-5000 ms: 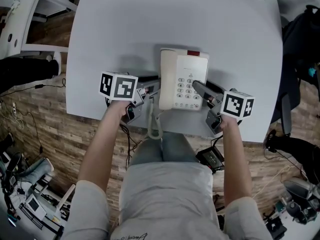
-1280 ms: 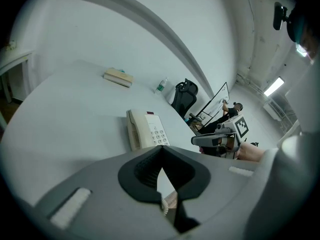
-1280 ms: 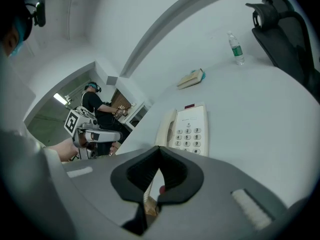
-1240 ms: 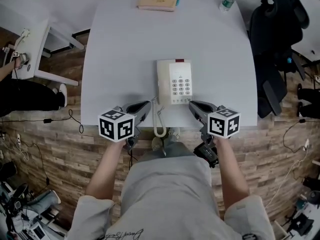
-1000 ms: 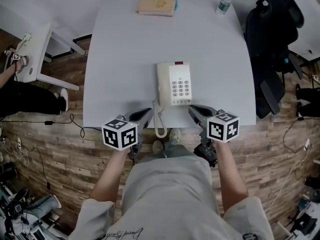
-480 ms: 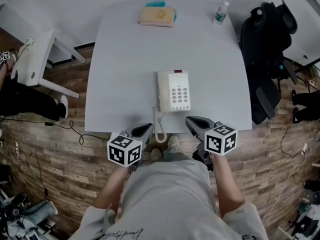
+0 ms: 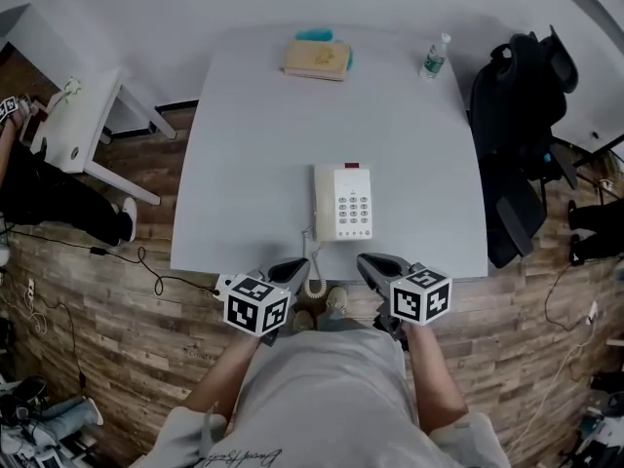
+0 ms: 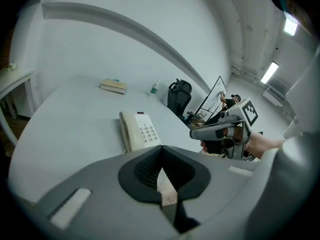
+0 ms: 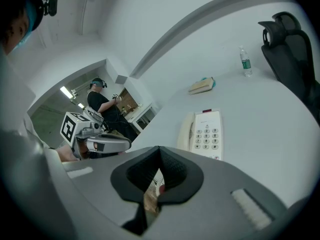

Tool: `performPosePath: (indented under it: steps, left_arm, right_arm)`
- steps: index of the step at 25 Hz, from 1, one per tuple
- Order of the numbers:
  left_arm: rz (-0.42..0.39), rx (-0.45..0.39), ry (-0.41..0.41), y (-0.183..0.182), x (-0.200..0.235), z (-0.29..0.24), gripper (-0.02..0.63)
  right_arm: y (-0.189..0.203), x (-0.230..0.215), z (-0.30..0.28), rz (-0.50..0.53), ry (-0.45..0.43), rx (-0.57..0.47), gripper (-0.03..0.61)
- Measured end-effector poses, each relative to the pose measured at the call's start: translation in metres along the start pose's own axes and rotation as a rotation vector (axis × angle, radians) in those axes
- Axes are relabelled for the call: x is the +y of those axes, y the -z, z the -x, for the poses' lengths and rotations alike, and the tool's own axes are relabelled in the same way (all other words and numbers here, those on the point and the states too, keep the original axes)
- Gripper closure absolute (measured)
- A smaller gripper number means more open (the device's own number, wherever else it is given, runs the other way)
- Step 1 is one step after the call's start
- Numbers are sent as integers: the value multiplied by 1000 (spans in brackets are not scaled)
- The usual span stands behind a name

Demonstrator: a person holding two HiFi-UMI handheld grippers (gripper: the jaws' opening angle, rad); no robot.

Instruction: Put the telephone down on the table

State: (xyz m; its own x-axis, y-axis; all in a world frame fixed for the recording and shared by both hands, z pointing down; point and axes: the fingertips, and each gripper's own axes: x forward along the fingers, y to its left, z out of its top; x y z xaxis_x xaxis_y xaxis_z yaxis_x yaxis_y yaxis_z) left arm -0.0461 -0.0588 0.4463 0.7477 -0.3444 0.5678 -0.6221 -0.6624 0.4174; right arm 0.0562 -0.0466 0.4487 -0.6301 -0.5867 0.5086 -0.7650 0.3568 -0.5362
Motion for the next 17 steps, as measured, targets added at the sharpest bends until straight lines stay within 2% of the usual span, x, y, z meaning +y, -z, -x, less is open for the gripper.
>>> performPosePath:
  steps: [10,17]
  left_arm:
    - [20,-39,-11,-13,4,0,596]
    - [88,-46,27,-13,4,-2,595]
  right_arm:
    - [-3,-7,3,7,7,2,574]
    - [-3,-3,-3,15,-4,16,573]
